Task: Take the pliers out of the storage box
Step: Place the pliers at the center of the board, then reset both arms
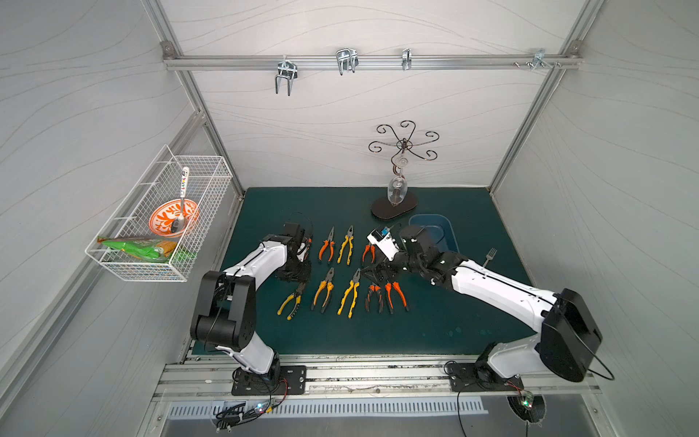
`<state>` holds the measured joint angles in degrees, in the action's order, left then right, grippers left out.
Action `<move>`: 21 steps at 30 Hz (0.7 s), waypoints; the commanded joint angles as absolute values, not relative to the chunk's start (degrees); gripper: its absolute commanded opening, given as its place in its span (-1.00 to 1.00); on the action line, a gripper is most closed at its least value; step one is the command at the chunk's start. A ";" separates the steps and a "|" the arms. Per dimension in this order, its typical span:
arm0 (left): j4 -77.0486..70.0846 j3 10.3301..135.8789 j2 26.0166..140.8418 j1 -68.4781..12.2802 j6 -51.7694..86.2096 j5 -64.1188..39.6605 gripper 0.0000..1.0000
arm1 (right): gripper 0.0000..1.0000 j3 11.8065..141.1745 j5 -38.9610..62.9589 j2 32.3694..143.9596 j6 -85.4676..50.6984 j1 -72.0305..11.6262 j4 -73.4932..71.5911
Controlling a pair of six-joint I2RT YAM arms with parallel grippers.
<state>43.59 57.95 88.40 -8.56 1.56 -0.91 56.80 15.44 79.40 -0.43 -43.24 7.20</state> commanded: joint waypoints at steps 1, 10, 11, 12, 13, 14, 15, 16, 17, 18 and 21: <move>42.16 59.38 83.15 -8.44 2.15 -2.09 0.45 | 0.98 56.14 13.89 75.27 -1.12 -40.67 9.00; 17.87 52.27 64.67 -8.53 5.59 2.35 0.99 | 0.98 50.39 0.65 67.16 -4.76 -26.25 4.03; 13.56 50.35 62.89 -8.53 5.39 3.36 0.99 | 0.98 49.21 0.33 66.23 -4.40 -24.32 2.97; 9.12 48.40 61.39 -8.60 5.11 5.26 0.99 | 0.98 47.43 0.04 65.46 -3.36 -22.60 1.23; 5.37 46.50 60.27 -8.53 4.97 6.70 0.99 | 0.98 45.65 -1.01 64.94 -2.46 -21.33 -0.78; 1.45 44.51 59.39 -8.35 3.70 6.57 1.00 | 0.98 43.52 -2.38 64.34 -1.50 -19.87 -3.41; -1.70 42.82 58.99 -8.38 1.26 5.99 1.00 | 0.98 41.29 -4.10 63.87 -0.87 -18.52 -6.39; -4.21 41.23 58.87 -8.36 0.10 6.49 1.00 | 0.98 39.47 -5.49 63.50 -0.12 -17.52 -8.87; -7.35 39.21 59.25 -8.31 0.00 8.05 1.00 | 0.98 37.49 -7.21 63.33 1.19 -16.52 -11.84; -10.16 37.37 59.65 -8.26 -0.16 9.31 1.00 | 0.98 35.50 -9.12 63.30 2.52 -15.78 -14.51; -15.74 32.57 61.34 -7.72 -1.66 10.69 0.98 | 0.98 31.19 -14.24 64.32 3.91 -13.42 -19.46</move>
<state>-3.62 35.11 60.01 -8.38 1.08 7.33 33.58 -7.53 64.10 1.06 -14.98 -10.44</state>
